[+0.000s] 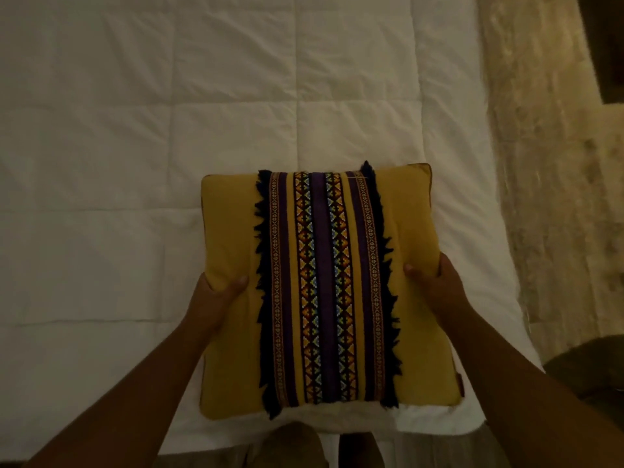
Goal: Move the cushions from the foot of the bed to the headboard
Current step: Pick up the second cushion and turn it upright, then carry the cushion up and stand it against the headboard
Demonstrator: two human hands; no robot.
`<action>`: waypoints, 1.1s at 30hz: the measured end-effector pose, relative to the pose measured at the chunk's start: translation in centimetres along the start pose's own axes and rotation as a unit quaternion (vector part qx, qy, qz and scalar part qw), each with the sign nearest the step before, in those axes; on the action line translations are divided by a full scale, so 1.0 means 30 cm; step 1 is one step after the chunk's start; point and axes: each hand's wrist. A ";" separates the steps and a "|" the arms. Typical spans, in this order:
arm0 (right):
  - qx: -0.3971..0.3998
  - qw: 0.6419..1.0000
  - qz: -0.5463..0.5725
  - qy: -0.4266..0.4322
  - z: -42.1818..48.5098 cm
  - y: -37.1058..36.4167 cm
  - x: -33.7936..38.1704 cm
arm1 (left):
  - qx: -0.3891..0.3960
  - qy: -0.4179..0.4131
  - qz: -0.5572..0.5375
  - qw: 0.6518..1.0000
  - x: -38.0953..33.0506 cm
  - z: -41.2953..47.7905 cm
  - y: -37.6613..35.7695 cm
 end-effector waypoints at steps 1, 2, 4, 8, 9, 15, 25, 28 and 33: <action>0.004 1.000 -0.005 -0.006 0.013 -0.013 -0.016 | 0.007 0.004 -0.001 1.000 0.024 0.015 -0.008; 0.009 1.000 -0.009 -0.016 0.027 -0.024 -0.033 | 0.014 0.007 -0.001 1.000 0.043 0.034 -0.014; 0.017 0.999 -0.009 -0.038 0.055 -0.036 -0.063 | 0.032 0.001 -0.002 0.999 0.062 0.077 -0.021; 0.065 0.995 -0.024 -0.065 0.091 -0.024 -0.066 | 0.086 -0.005 0.006 0.996 0.026 0.107 -0.007; 0.085 0.994 -0.023 -0.070 0.099 -0.014 -0.062 | 0.100 -0.004 0.009 0.995 0.019 0.111 -0.002; 0.198 0.978 -0.007 -0.066 0.146 0.031 -0.024 | 0.143 -0.013 0.008 0.990 -0.026 0.138 0.021; 0.205 0.976 0.042 -0.059 0.101 0.057 0.024 | 0.112 -0.045 -0.018 0.992 -0.071 0.051 0.050; 0.205 0.977 0.056 -0.024 0.054 0.098 0.100 | 0.090 -0.063 -0.038 0.993 -0.112 -0.010 0.088; 0.204 0.974 0.081 0.064 -0.051 0.207 0.294 | 0.069 -0.116 -0.067 0.989 -0.261 -0.154 0.190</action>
Point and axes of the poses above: each hand's wrist, its own z-axis towards the middle knuckle, its own y-axis out of the back of the hand, x = y × z, and after that the axes turned 15 degrees about -x, right-handed
